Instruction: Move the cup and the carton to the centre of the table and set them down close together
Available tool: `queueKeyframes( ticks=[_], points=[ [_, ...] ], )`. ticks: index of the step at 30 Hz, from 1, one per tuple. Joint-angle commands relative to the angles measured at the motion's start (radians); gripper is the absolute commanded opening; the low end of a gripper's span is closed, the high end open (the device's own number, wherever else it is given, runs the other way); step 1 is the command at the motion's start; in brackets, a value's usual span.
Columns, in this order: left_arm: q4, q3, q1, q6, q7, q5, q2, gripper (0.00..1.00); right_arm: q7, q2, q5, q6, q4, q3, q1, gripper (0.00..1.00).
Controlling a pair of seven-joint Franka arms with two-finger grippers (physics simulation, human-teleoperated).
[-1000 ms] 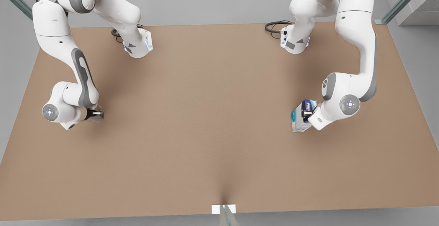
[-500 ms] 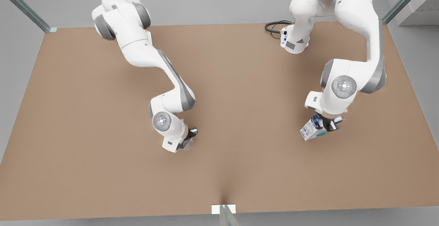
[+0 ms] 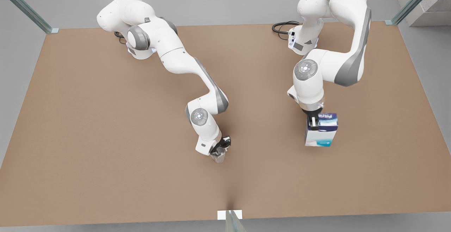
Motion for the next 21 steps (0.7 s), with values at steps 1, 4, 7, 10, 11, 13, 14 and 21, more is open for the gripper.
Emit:
queueKeyframes(
  ticks=[1,4,7,10,11,13,14,21],
  points=[
    [0.0,0.0,0.001,-0.004,0.001,-0.02,0.0,0.52,-0.012,0.0,0.018,0.0,0.0,0.0,0.0,1.0],
    [-0.001,0.0,0.001,-0.006,0.001,-0.02,0.004,0.52,-0.013,-0.002,0.018,0.0,0.0,0.0,0.0,1.0],
    [-0.001,0.0,0.001,-0.006,0.001,-0.023,0.006,0.52,-0.015,-0.002,0.018,-0.001,0.0,0.0,0.0,1.0],
    [-0.001,0.0,0.001,-0.006,0.001,-0.024,0.006,0.52,-0.013,-0.012,0.018,-0.012,0.0,0.002,0.0,1.0],
    [-0.001,0.0,0.001,-0.006,-0.001,-0.027,0.007,0.52,-0.01,-0.035,0.02,-0.021,-0.002,0.003,0.002,1.0],
    [-0.001,0.0,0.001,-0.006,-0.001,-0.029,0.007,0.52,-0.007,-0.089,0.018,-0.069,-0.014,0.003,0.002,1.0],
    [0.0,0.0,0.001,-0.006,-0.001,-0.027,0.007,0.52,-0.004,-0.117,0.017,-0.087,-0.017,0.003,0.002,1.0],
    [0.008,-0.001,-0.03,-0.006,-0.037,-0.031,0.018,0.52,0.034,-0.552,-0.214,-0.729,-0.117,-0.098,-0.017,1.0]
  ],
)
